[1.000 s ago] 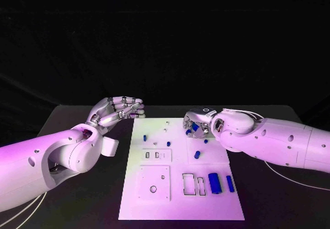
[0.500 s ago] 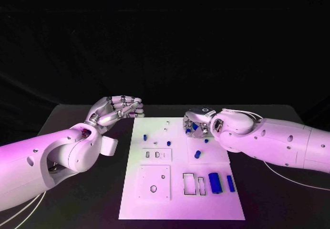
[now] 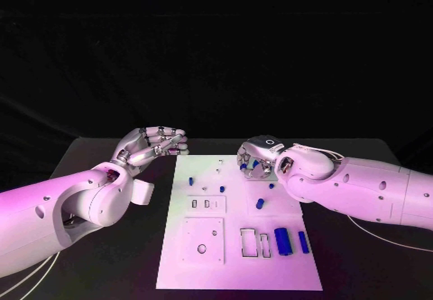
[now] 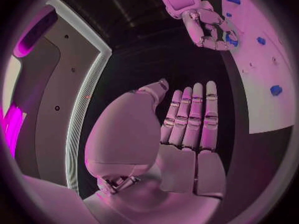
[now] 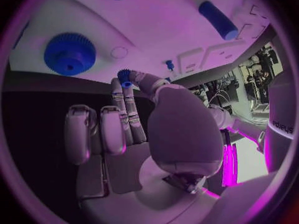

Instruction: Assemble the parts on the task board

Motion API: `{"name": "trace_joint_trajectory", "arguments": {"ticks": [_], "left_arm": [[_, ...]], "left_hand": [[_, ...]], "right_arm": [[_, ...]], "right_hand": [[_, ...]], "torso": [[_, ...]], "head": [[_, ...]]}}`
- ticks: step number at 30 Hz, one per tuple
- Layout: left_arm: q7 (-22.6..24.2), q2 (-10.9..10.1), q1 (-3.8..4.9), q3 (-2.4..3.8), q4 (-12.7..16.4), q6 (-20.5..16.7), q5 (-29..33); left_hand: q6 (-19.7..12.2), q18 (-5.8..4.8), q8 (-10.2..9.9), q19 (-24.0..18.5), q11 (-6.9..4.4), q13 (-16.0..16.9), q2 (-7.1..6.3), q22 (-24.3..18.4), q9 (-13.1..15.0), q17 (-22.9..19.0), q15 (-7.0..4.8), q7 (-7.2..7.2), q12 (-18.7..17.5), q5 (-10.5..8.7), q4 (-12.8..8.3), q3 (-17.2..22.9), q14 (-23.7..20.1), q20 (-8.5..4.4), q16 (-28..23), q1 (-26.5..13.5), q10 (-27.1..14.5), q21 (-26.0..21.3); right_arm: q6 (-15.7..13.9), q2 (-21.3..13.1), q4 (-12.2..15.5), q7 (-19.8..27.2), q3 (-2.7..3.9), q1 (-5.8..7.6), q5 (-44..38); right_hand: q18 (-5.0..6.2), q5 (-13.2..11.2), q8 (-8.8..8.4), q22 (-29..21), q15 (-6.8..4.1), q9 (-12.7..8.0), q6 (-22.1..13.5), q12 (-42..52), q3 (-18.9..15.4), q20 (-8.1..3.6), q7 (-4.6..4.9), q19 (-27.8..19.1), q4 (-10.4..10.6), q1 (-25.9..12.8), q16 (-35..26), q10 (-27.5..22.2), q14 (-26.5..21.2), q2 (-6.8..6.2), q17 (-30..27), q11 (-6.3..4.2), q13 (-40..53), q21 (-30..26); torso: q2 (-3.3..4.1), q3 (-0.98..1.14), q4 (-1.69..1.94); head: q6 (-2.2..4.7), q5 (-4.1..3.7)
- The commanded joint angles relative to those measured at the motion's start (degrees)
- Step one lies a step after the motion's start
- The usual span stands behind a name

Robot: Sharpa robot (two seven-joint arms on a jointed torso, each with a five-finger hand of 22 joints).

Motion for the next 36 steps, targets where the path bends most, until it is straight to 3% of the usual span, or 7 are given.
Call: {"name": "trace_joint_trajectory", "arguments": {"ticks": [1, 15, 26, 36], "left_arm": [[0.5, 0.1, 0.08, 0.06, 0.0, 0.9, 0.2], [0.3, 0.2, 0.11, 0.08, 0.4, 1.3, 0.2], [0.4, 0.2, 0.38, 0.20, 0.7, 1.3, 0.2], [0.3, 0.3, 0.67, 0.23, 0.8, 1.4, 0.2]], "left_hand": [[0.0, 0.73, -0.2, 0.1, 0.04, 0.0, 0.25, -0.1, -0.1, 0.1, 0.24, 0.66, -0.2, 0.19, 0.0, 0.3, 0.0, 0.24, -0.3, 0.1, 0.2, -0.2], [0.0, 0.73, -0.3, 0.1, 0.04, 0.0, 0.28, -0.1, -0.1, 0.1, 0.24, 0.64, -0.3, 0.19, 0.0, 0.4, 0.1, 0.24, -0.3, 0.1, 0.3, -0.3], [0.0, 0.73, -0.3, 0.1, 0.04, 0.0, 0.25, -0.1, -0.1, 0.1, 0.25, 0.63, -0.4, 0.18, 0.0, 0.5, 0.0, 0.25, -0.4, 0.1, 0.3, -0.3], [0.0, 0.73, -0.3, 0.1, 0.04, 0.0, 0.25, -0.1, -0.1, 0.1, 0.25, 0.63, -0.4, 0.18, 0.0, 0.5, 0.0, 0.25, -0.4, 0.1, 0.3, -0.3]], "right_arm": [[-3.3, 1.0, 0.0, -2.4, 0.06, 0.13, -1.7], [-5.2, 7.1, -6.1, -2.7, 0.17, 0.25, -1.7], [-5.7, 9.4, -8.0, -2.6, 0.20, 0.25, -1.6], [-5.4, 11.0, -9.3, -1.9, 0.20, 0.19, -1.0]], "right_hand": [[-0.44, 0.3, 0.36, 1.6, -0.50, 0.2, -0.4, -0.1, 1.1, -0.22, -0.01, 0.0, -0.8, 1.9, 0.2, 2.3, 2.1, 1.49, 0.0, -2.31, 3.0, 0.2], [-0.44, 0.3, 0.31, 1.6, -0.38, 0.5, -0.9, -0.3, 1.5, -0.17, 0.16, -0.1, -1.0, 1.9, 0.2, 1.9, 2.1, 1.37, -0.1, -2.15, 3.3, 0.1], [-0.44, 0.3, 0.30, 1.6, -0.36, 0.5, -1.0, -0.4, 1.5, -0.16, 0.18, -0.1, -1.0, 1.9, 0.3, 1.9, 2.1, 1.33, 0.0, -2.13, 3.3, 0.2], [-0.44, 0.3, 0.29, 1.6, -0.33, 0.6, -1.1, -0.4, 1.6, -0.14, 0.22, -0.1, -1.0, 1.9, 0.3, 1.8, 2.1, 1.27, 0.0, -2.09, 3.4, 0.2]], "torso": [[0.09, 0.01, 0.17], [0.45, -0.09, 0.51], [1.01, -0.24, 0.97], [1.10, -0.27, 1.06]], "head": [[0.22, -0.03], [0.65, 0.00], [0.90, -0.22], [0.70, -0.07]]}}
